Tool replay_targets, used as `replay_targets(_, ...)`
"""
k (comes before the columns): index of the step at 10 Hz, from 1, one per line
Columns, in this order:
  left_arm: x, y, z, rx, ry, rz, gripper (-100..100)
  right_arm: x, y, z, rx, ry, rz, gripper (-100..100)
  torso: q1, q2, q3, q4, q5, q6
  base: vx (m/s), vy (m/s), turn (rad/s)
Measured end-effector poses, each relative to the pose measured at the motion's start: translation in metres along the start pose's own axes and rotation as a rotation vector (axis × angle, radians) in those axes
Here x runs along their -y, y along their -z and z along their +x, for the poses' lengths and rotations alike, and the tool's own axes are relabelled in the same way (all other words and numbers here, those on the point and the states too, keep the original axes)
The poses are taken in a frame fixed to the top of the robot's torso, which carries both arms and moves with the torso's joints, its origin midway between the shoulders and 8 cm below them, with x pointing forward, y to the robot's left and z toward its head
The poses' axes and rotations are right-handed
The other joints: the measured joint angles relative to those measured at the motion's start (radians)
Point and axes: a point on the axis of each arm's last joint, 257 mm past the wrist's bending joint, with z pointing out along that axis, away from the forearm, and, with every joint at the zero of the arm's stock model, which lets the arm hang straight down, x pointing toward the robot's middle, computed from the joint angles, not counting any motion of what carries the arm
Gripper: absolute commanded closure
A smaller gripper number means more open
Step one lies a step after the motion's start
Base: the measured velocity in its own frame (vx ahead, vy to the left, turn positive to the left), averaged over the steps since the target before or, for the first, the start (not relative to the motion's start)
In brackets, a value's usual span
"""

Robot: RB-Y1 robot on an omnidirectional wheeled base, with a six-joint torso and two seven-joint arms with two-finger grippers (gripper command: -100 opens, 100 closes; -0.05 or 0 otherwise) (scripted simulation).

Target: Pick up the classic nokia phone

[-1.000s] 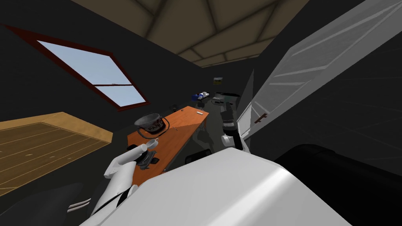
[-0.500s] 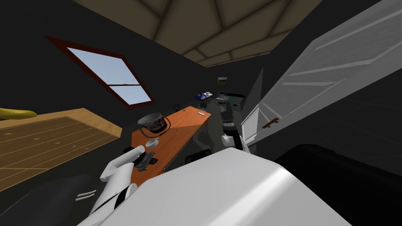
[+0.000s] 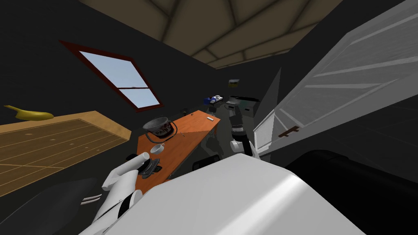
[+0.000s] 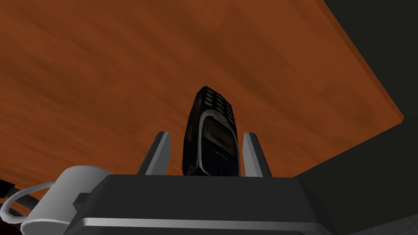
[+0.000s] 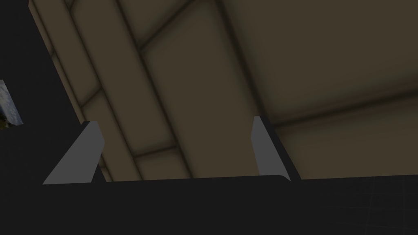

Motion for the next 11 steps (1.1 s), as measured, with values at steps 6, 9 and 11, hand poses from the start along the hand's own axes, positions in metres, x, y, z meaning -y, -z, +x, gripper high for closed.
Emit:
replay_targets(6,0.0,0.001,0.002,0.0,0.01,-0.003,100,0.0,0.0,0.0,0.0,0.0,0.0,0,0.005,0.002,0.002,0.001,0.001,0.003,-0.03,0.035,-0.088)
replay_targets(9,0.007,0.008,0.01,0.003,0.047,-0.007,100,0.0,0.0,0.0,0.0,0.0,0.0,0,0.008,0.007,0.004,0.001,0.002,0.002,-0.087,0.094,-0.121)
replay_targets(11,0.01,0.011,0.014,0.004,0.075,-0.011,100,0.0,0.0,0.0,0.0,0.0,0.0,0,0.006,0.005,0.003,0.001,0.001,0.003,-0.069,0.055,-0.132)
